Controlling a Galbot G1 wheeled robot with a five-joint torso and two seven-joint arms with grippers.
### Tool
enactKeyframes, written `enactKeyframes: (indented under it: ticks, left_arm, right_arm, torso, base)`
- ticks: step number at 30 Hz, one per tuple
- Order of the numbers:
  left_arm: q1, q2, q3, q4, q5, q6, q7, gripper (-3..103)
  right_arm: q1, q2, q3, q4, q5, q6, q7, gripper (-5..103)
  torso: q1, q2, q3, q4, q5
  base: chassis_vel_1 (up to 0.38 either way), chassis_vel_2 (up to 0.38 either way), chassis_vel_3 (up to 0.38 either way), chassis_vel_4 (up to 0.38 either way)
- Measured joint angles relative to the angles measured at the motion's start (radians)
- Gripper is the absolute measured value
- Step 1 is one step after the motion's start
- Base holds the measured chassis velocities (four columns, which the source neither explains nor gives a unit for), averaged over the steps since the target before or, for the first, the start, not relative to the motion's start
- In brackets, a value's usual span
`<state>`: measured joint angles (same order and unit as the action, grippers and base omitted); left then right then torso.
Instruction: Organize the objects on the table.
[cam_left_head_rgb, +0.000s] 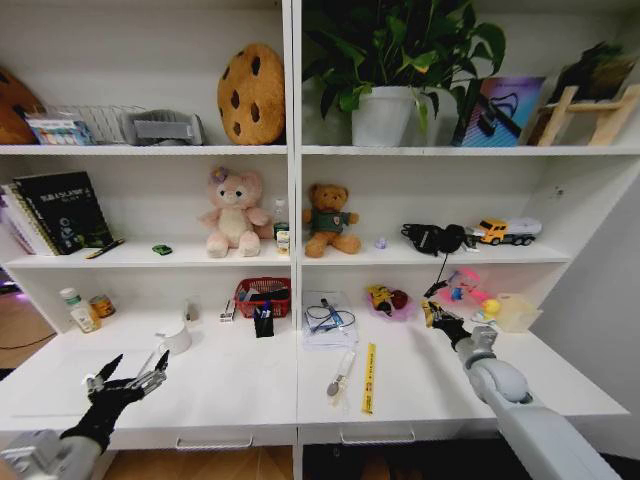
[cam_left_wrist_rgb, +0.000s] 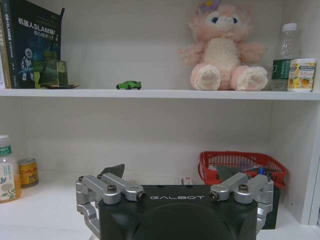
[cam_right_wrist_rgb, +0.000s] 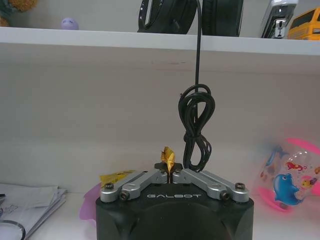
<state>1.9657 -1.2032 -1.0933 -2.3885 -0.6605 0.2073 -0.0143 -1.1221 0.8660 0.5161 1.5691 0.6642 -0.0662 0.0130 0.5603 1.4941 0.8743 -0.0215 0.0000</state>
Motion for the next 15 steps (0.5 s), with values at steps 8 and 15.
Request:
enactKeyframes:
  ticks: [8, 15]
  left_arm:
    - [0.000, 0.000, 0.000, 0.000, 0.000, 0.000, 0.000, 100]
    - [0.000, 0.000, 0.000, 0.000, 0.000, 0.000, 0.000, 100]
  right_arm:
    - [0.038, 0.014, -0.047, -0.024, -0.011, 0.018, -0.020, 0]
    - [0.137, 0.052, -0.149, -0.141, -0.028, 0.030, -0.023, 0]
  torso:
    - [0.002, -0.001, 0.000, 0.0009, 0.0003]
    - [0.000, 0.000, 0.000, -0.0003, -0.0002]
  base:
    - [-0.132, 0.135, 0.116, -0.108]
    - [-0.020, 0.030, 0.004, 0.000]
